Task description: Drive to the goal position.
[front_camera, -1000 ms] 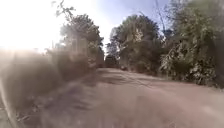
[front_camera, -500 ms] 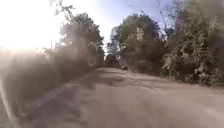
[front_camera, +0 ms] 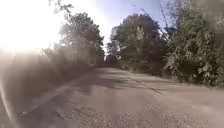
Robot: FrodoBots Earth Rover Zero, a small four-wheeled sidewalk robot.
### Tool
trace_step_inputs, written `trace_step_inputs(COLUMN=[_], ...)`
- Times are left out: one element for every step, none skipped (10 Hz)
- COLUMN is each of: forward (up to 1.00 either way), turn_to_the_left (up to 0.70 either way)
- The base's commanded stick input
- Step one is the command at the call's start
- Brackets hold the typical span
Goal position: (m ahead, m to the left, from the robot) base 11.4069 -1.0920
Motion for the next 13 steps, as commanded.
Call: trace_step_inputs(forward=[0.7, 0.7, 0.7, 0.7, 0.7, 0.7, 0.7, 0.7, 0.7, 0.7, 0.7, 0.7, 0.7], turn_to_the_left=[0.0, 0.0, 0.0, 0.0, 0.0, 0.0, 0.0, 0.0, 0.0, 0.0, 0.0, 0.0, 0.02])
